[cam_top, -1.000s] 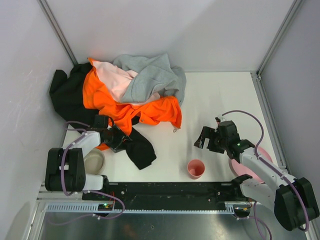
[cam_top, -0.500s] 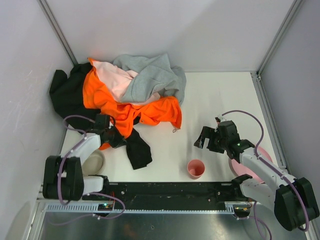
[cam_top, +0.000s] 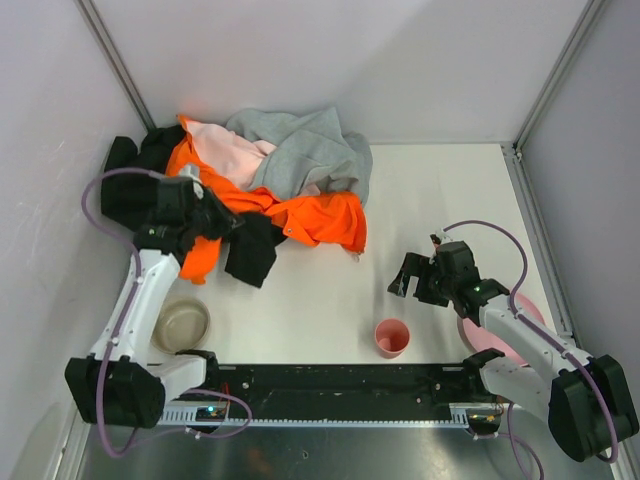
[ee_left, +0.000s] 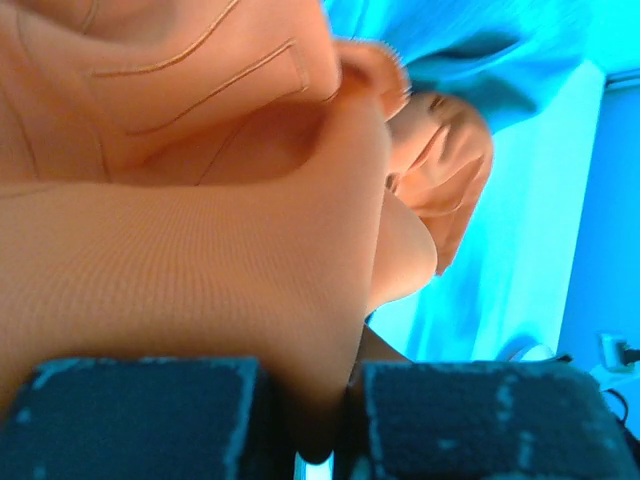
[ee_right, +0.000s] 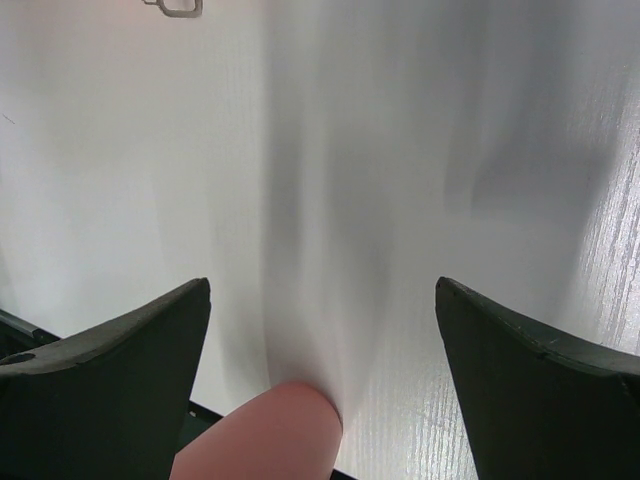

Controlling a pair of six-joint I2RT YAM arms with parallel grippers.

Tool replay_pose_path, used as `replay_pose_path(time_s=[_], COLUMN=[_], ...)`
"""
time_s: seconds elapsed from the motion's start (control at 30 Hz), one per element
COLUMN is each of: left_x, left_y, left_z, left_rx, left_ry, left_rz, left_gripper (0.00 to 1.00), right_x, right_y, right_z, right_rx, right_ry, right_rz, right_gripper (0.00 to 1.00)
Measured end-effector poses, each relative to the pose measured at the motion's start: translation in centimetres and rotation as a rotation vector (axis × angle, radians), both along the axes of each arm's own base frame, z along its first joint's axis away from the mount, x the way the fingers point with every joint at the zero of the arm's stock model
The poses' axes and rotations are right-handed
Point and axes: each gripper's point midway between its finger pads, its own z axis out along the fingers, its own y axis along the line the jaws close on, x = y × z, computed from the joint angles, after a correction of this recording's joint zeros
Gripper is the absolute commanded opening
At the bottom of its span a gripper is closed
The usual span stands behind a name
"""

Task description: Pick out a specific cloth from the pile

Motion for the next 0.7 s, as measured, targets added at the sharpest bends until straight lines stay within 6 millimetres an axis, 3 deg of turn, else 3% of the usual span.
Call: replay_pose_path(time_s=[0.23, 0.33, 0.47, 0.7], left_x=[5.9, 8.0, 9.8, 11.3], left_y=[-0.3, -0.4, -0.4, 0.1], left_z=[7.4, 9.5, 11.4, 12.2], left_rx=[0.028, 0.042, 0.057, 0.101], left_ry=[-0.114, -0.148, -0.174, -0.179], left_rz=[-0.030, -0.038, -0.046, -0.040], left_gripper=[0.01, 0.01, 0.01, 0.01], right_x=[-0.1, -0.1, 0.0, -0.1], right_y=[-0.2, -0.3, -0.4, -0.4], right_z=[0.1, 0.3, 0.5, 0.5], right_rx=[-0.008, -0.011, -0.012, -0.015], right_ry=[-0.007, -0.015, -0.024, -0.027], right_rz=[0.001, -0.002, -0.004, -0.004], right_gripper=[0.99, 0.99, 0.99, 0.99])
